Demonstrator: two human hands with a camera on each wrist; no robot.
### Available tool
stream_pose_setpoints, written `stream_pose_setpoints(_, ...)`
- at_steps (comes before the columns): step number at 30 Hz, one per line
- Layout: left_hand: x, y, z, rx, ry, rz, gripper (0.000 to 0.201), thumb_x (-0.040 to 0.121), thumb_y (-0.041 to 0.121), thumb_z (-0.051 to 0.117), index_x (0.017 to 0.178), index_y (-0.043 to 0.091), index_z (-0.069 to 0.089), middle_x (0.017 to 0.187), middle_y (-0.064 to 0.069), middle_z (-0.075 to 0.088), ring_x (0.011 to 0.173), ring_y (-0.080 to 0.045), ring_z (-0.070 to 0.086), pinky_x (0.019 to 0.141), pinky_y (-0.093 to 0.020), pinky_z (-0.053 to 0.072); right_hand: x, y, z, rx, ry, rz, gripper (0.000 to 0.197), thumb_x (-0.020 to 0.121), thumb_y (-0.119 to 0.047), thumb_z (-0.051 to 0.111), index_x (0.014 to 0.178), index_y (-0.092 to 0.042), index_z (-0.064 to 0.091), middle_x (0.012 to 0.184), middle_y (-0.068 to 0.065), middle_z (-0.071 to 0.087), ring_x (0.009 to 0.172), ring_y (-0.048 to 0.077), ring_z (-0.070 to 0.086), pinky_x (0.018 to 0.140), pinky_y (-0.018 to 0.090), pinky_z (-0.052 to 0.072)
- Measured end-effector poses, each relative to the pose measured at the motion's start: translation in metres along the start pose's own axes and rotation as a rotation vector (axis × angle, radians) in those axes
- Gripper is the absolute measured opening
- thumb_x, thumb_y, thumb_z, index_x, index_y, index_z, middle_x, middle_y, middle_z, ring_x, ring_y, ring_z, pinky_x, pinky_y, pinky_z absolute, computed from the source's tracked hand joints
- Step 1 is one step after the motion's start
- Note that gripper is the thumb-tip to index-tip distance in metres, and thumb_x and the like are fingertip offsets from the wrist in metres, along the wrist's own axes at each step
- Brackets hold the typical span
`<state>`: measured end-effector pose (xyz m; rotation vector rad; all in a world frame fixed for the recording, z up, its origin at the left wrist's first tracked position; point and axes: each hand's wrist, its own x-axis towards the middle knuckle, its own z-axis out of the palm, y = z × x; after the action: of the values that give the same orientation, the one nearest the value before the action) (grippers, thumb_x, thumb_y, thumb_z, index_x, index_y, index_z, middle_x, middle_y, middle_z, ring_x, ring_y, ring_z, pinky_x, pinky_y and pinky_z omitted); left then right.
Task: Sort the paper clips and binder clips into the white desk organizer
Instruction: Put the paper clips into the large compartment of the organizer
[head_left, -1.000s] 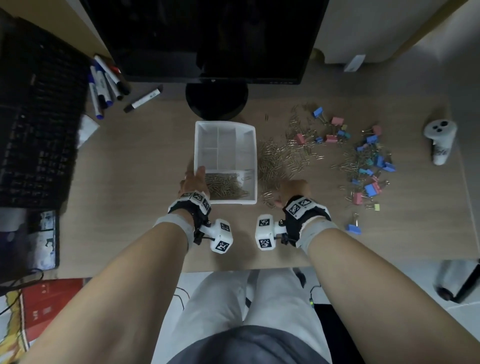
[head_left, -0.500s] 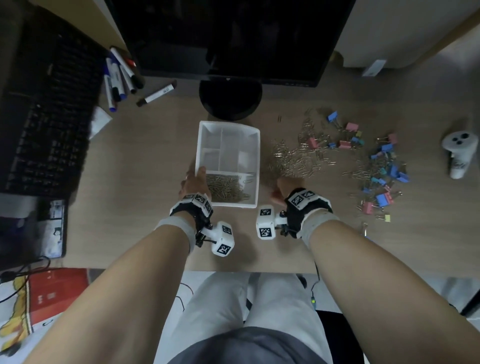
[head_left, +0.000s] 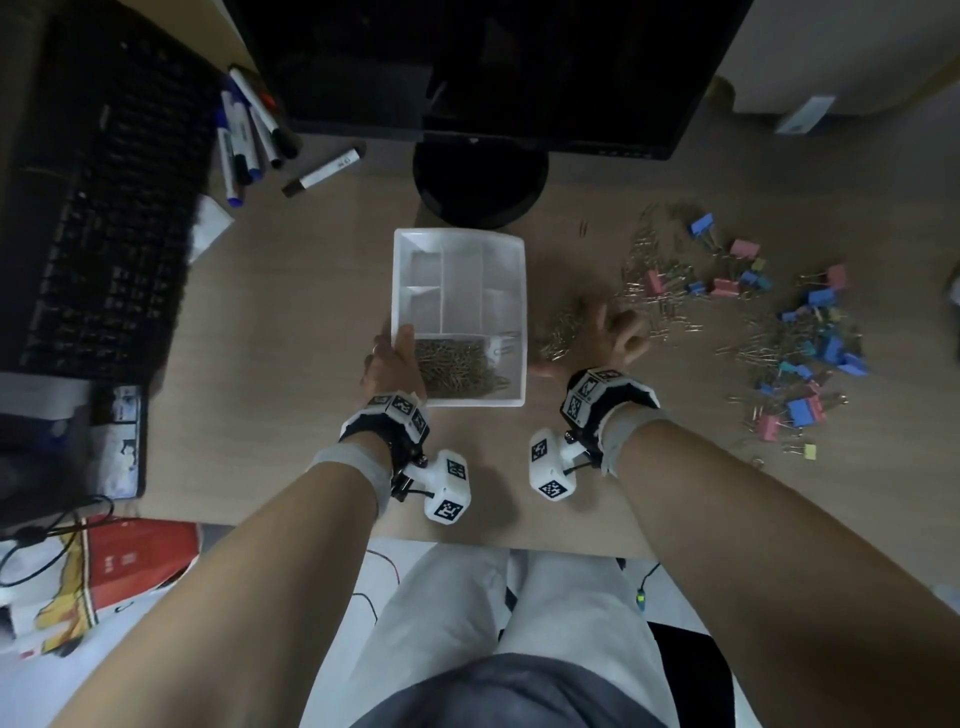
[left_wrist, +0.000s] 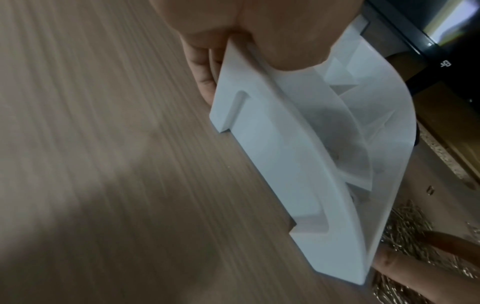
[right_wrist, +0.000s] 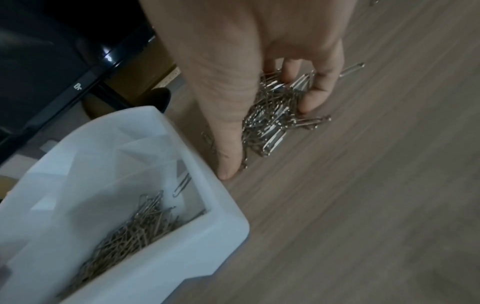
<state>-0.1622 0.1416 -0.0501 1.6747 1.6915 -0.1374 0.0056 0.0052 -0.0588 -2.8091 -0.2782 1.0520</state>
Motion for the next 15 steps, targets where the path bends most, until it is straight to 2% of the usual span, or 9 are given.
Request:
stream_pose_setpoints(2,0.002,-0.003,-0.001,-0.011,-0.007,0.008,0.064,0.099,0.056,0.024,0.13,0.005,0.047,0.126,-0.023,0.056,0.117,-0.041,0.053,0.097,-0.048,0.041,-0.001,-0.001,0.001,0.054,0.045,-0.034,0.095,0.066,-0.034,0.09,0.141,-0.029,0.032,0.146,0.015,0.021,0.131,0.038,0.025,0.096,0.054,0.043)
stream_pose_setpoints(4,0.003,-0.004,-0.001,-0.011,-0.012,0.009,0.064,0.099,0.058,0.023,0.128,0.006,0.047,0.126,-0.022,0.056,0.117,-0.041,0.053,0.097,-0.048,0.041,0.003,0.002,0.004,0.134,0.085,-0.06,0.075,0.072,-0.024,0.087,0.133,-0.031,0.044,0.139,0.012,0.028,0.125,0.037,0.031,0.089,0.052,0.046)
stream_pose_setpoints(6,0.003,-0.004,0.0,-0.015,-0.008,0.012,0.064,0.098,0.058,0.024,0.128,0.006,0.047,0.127,-0.022,0.056,0.118,-0.041,0.053,0.098,-0.048,0.041,0.005,0.006,0.007,0.166,0.108,-0.096,0.067,0.078,-0.016,0.082,0.133,-0.031,0.047,0.135,0.011,0.033,0.123,0.037,0.033,0.088,0.053,0.048)
stream_pose_setpoints(8,0.004,-0.005,0.001,-0.024,0.002,0.013,0.065,0.098,0.058,0.024,0.129,0.007,0.047,0.126,-0.021,0.056,0.117,-0.041,0.053,0.098,-0.048,0.041,0.007,0.009,0.012,0.156,0.136,-0.125,0.066,0.08,-0.009,0.079,0.135,-0.029,0.048,0.13,0.012,0.039,0.119,0.036,0.04,0.084,0.048,0.048)
stream_pose_setpoints(11,0.001,-0.004,0.0,-0.027,0.013,-0.001,0.066,0.097,0.061,0.022,0.123,0.007,0.05,0.121,-0.021,0.058,0.113,-0.039,0.056,0.093,-0.046,0.042,0.009,0.011,0.016,0.176,0.147,-0.132,0.037,0.081,-0.012,0.078,0.114,-0.017,0.064,0.12,0.011,0.049,0.105,0.034,0.056,0.082,0.037,0.049)
stream_pose_setpoints(13,0.0,-0.004,0.0,-0.014,0.004,-0.002,0.065,0.098,0.06,0.022,0.122,0.006,0.049,0.12,-0.021,0.058,0.112,-0.039,0.056,0.092,-0.045,0.042,0.009,0.013,0.014,0.21,0.15,-0.131,0.024,0.082,-0.016,0.078,0.105,-0.018,0.071,0.111,0.011,0.058,0.092,0.031,0.064,0.079,0.03,0.049)
stream_pose_setpoints(15,-0.002,-0.004,-0.001,0.018,-0.01,0.026,0.06,0.099,0.055,0.024,0.125,0.006,0.048,0.121,-0.022,0.056,0.114,-0.04,0.055,0.093,-0.047,0.042,0.008,0.017,0.01,0.263,0.162,-0.135,0.019,0.08,-0.021,0.081,0.098,-0.02,0.076,0.102,0.009,0.069,0.085,0.025,0.066,0.077,0.027,0.049)
